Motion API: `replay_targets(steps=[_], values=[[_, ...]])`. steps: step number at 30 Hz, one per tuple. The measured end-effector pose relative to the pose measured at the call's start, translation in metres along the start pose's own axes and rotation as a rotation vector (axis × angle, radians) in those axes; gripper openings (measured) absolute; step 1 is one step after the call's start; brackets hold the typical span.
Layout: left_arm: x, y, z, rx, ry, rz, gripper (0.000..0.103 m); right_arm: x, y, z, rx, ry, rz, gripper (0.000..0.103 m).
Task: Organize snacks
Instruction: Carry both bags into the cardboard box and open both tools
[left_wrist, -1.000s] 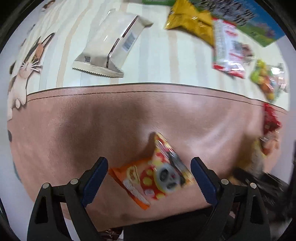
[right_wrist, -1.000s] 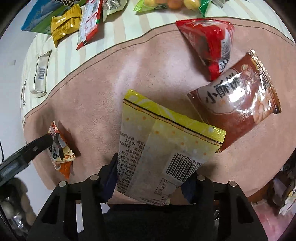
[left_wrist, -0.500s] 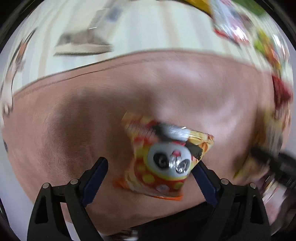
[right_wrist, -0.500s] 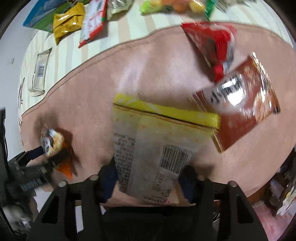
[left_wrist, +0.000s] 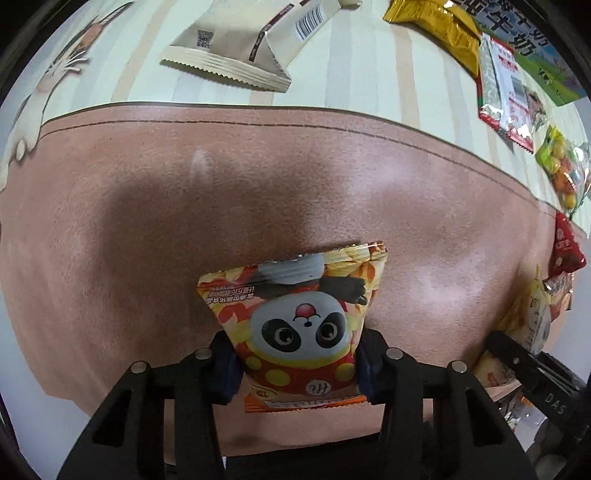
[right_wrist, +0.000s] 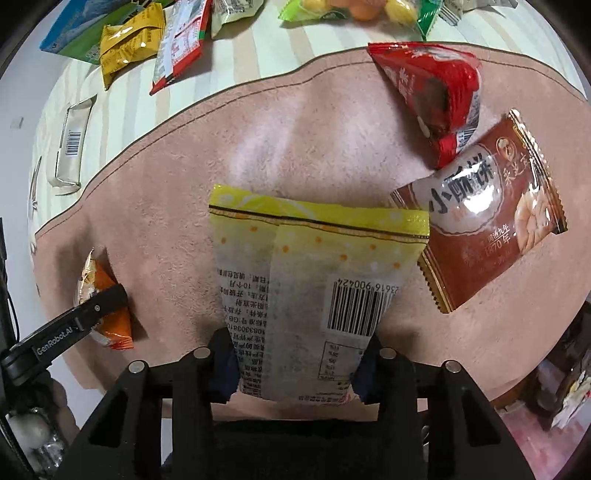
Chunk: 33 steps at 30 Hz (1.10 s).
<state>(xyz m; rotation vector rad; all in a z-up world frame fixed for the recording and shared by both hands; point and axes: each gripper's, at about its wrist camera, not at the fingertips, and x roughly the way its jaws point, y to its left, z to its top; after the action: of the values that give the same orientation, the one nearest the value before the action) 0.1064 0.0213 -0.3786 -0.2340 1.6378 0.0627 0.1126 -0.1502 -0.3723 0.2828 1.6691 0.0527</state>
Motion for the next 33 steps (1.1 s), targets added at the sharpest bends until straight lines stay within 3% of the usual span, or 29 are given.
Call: replay_targets(steps=[11,17,21,25,30,33], values=[[-0.08,-0.012,-0.017,0.018,-0.08,-0.077,0.044,-0.064,0.016,0.01,-0.052,-0.058,0.107,0.042],[-0.134,-0.036,0.001,0.057,-0.155,-0.145,0.044,-0.126,0.017,0.033,-0.099,-0.138,0.187,0.042],[-0.197,-0.059,0.063,0.085,-0.199,-0.177,0.044,-0.169,0.019,0.068,-0.137,-0.212,0.217,0.042],[-0.232,-0.079,0.114,0.116,-0.26,-0.186,0.044,-0.218,0.022,0.117,-0.171,-0.291,0.228,0.042],[-0.275,-0.096,0.183,0.149,-0.329,-0.144,0.044,-0.261,0.043,0.184,-0.21,-0.383,0.201,0.042],[-0.28,-0.103,0.229,0.157,-0.327,-0.104,0.044,-0.269,0.06,0.234,-0.231,-0.397,0.181,0.042]])
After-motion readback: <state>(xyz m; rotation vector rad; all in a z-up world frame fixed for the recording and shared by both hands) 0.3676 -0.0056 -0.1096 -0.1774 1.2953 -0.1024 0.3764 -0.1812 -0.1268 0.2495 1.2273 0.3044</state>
